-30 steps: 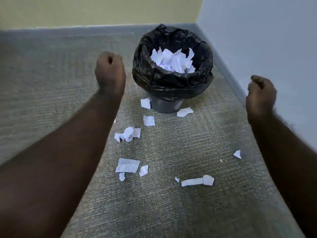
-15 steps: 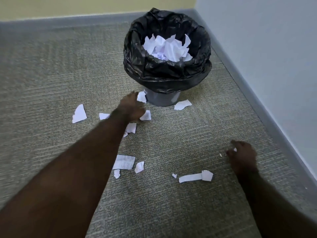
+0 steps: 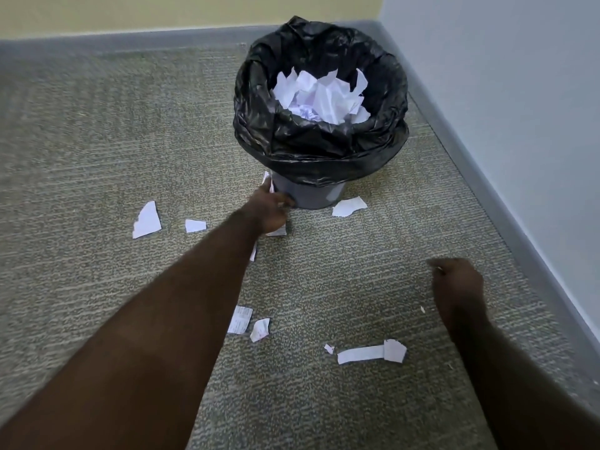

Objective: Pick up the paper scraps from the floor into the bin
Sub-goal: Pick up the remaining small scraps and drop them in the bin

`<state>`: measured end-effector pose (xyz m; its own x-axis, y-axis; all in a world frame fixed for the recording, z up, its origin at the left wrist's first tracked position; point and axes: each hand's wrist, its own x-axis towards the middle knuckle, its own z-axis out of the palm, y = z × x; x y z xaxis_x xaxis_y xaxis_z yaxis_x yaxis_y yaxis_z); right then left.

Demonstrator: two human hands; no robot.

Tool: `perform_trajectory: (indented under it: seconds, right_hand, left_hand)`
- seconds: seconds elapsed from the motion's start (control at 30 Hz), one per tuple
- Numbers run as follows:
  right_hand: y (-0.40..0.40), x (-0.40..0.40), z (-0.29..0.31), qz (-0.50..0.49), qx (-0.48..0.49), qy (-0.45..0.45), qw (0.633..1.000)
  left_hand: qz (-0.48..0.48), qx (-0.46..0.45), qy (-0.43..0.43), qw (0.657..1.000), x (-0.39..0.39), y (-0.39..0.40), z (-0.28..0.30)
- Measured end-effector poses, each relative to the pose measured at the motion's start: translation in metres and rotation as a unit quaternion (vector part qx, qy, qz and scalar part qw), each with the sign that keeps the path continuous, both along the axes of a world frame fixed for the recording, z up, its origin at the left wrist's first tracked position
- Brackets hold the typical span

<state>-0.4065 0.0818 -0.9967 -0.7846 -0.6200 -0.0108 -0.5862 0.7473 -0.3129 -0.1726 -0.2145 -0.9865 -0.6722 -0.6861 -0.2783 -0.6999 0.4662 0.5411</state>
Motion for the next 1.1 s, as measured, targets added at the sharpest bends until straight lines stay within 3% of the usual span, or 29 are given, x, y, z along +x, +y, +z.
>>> perform_trajectory:
  seconds: [0.13, 0.33, 0.47, 0.57, 0.7, 0.83, 0.97, 1.03, 1.1]
  right_hand:
    - [-0.051, 0.009, 0.008, 0.066, -0.063, 0.007, 0.996]
    - [-0.132, 0.028, 0.009, 0.07, -0.062, -0.063, 0.994]
    - [-0.169, 0.043, 0.01, 0.12, -0.014, -0.067, 0.99]
    - [-0.183, 0.05, 0.003, 0.128, 0.014, -0.07, 0.989]
    - [-0.194, 0.054, -0.002, 0.128, 0.053, -0.121, 0.983]
    - [-0.187, 0.048, -0.003, 0.164, 0.045, -0.088, 0.982]
    - [-0.187, 0.049, -0.004, 0.188, 0.113, -0.037, 0.975]
    - [-0.186, 0.045, -0.008, 0.222, 0.11, 0.04, 0.968]
    - [-0.187, 0.044, -0.009, 0.241, 0.119, 0.022, 0.963]
  left_hand:
    - [0.018, 0.01, -0.057, 0.998, -0.003, 0.003, -0.001]
    - [0.083, 0.021, -0.019, 0.996, -0.001, 0.002, -0.003]
    - [0.116, -0.078, 0.014, 0.99, 0.015, 0.003, 0.001]
    - [0.101, -0.146, 0.009, 0.984, 0.029, 0.015, -0.001]
    - [0.018, -0.096, -0.029, 0.995, 0.037, 0.028, -0.008]
    - [-0.019, -0.108, -0.076, 0.991, 0.034, 0.031, -0.013]
    - [-0.029, -0.123, -0.101, 0.987, 0.033, 0.029, -0.013]
    - [-0.041, -0.124, -0.11, 0.985, 0.032, 0.03, -0.009]
    - [-0.042, -0.12, -0.111, 0.986, 0.032, 0.026, -0.011]
